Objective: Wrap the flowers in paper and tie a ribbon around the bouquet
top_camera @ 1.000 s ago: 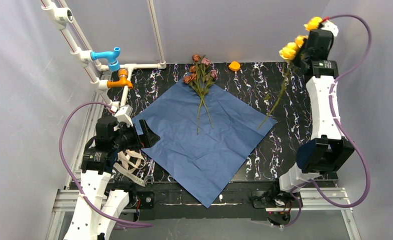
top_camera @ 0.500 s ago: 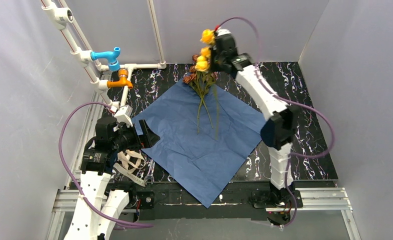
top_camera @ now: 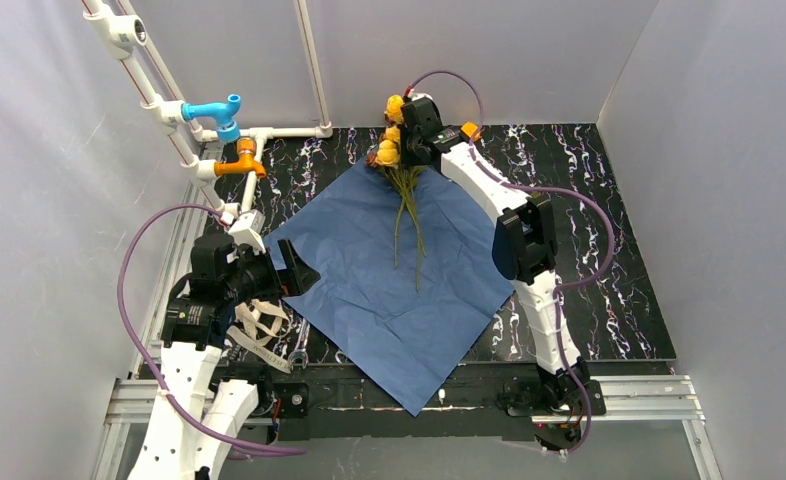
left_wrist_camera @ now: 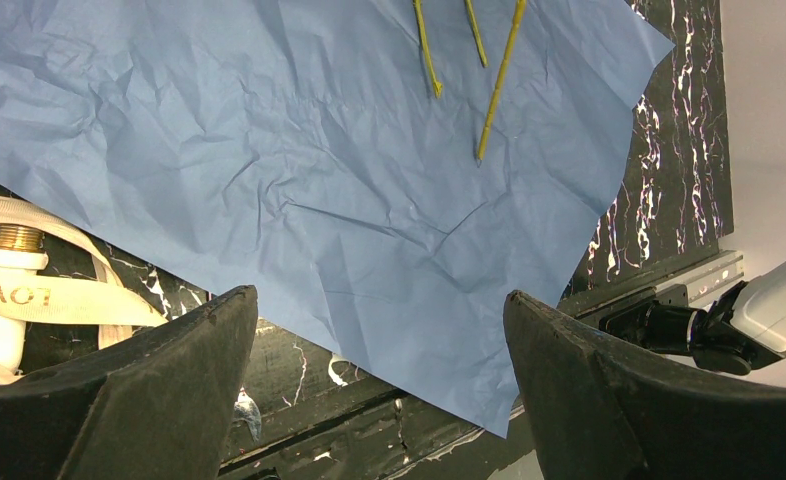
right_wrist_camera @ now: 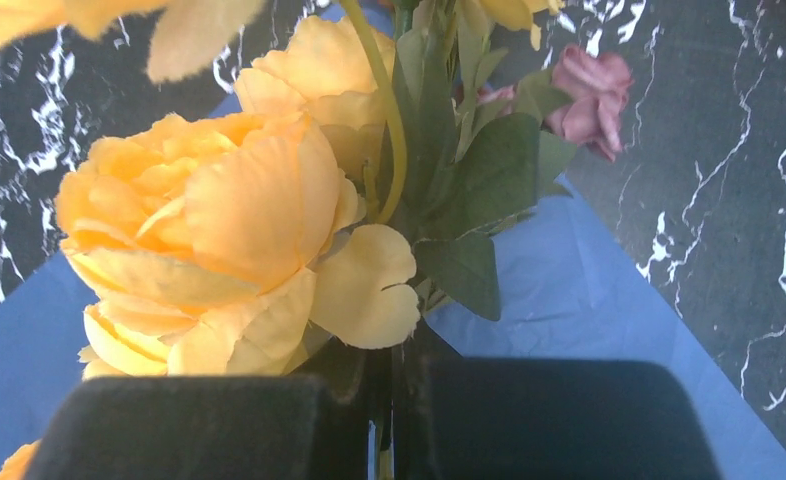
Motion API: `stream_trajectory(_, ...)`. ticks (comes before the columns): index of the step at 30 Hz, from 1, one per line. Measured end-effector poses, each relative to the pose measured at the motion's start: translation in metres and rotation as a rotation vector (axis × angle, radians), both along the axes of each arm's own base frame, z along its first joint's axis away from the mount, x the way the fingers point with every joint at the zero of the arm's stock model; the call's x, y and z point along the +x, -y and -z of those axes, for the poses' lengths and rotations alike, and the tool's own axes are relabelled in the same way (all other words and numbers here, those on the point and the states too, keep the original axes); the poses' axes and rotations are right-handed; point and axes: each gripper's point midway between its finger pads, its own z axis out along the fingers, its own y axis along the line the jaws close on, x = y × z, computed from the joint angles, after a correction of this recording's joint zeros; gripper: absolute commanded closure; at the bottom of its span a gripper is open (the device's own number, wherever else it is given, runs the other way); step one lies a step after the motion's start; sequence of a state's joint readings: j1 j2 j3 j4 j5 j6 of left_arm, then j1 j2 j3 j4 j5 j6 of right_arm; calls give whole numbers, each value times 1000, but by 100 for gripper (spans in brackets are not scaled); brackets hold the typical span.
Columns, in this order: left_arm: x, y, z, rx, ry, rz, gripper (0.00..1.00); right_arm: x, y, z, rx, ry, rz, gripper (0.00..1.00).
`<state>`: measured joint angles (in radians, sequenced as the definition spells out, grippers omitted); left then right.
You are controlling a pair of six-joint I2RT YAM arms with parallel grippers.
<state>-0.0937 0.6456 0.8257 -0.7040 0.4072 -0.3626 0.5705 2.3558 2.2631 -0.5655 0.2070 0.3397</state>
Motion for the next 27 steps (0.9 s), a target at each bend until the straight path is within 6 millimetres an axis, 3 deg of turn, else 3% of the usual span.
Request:
stream_trajectory(9,0,0,0,0,2,0,8,23,-12,-8,57,84,1,99)
stream_trajectory(21,0,0,0,0,1,1,8,52,-29,31,87,140,3,97)
stream_trajectory(27,0,0,0,0,-3,0,8,66,-33,32,105,201,21,83)
